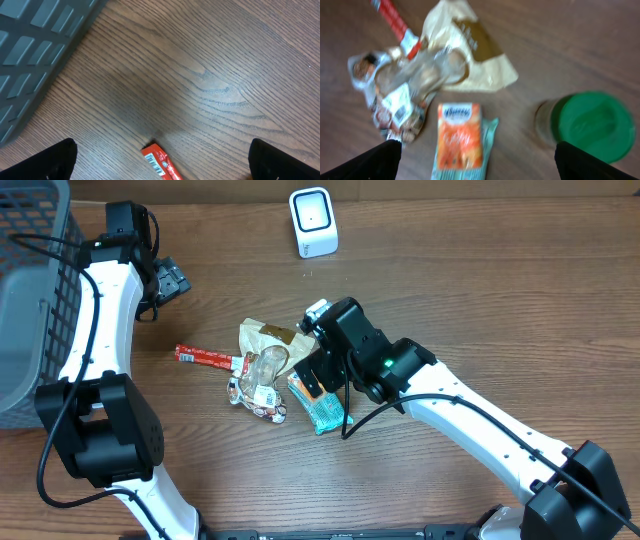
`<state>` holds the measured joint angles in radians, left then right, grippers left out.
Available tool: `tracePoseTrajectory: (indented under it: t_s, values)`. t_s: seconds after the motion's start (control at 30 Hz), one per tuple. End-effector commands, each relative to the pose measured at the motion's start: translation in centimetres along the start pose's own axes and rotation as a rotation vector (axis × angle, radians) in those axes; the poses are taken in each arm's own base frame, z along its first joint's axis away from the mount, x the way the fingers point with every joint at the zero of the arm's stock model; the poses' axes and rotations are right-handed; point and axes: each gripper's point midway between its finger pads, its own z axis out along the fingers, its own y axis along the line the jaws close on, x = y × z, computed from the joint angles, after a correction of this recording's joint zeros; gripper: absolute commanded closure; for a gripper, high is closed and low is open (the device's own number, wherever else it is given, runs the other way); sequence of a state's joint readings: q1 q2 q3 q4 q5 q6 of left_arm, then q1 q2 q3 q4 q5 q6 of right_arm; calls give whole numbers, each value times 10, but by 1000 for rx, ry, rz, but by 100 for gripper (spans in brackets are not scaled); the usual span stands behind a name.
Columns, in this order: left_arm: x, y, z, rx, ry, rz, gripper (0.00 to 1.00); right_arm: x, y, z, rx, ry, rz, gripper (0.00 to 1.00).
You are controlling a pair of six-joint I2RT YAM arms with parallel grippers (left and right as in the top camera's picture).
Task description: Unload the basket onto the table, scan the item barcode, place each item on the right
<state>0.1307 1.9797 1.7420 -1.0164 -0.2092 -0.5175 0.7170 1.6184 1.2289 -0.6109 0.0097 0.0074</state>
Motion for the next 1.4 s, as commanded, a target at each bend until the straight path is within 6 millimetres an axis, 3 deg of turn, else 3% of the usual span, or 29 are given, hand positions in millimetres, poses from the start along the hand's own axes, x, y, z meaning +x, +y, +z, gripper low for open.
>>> tracePoseTrajectory:
  t_s: [0.0,0.1,0.27,0.4,0.6,0.77,1.37]
  values:
    - [-6,-6,-8,20,-22,-6,0,-33,-33,-20,170,-127,112,0]
    - [-6,-6,-8,19,-22,-6,0,-55,-58,-35,296,-213,169,0]
    - [-6,-6,-8,20,-22,-6,0,-90,-72,-61,350,-309,203,0]
    - [-6,-6,-8,20,-22,-6,0,-97,-92,-67,379,-280,234,0]
    - [-6,-6,-8,20,-22,-6,0,-58,-118,-44,320,-28,381,0]
    - [-6,-6,-8,20,-22,-6,0,-22,-113,-9,211,150,428,4]
    - [-6,-6,-8,20,-22,-6,0,29,-104,62,215,361,409,3]
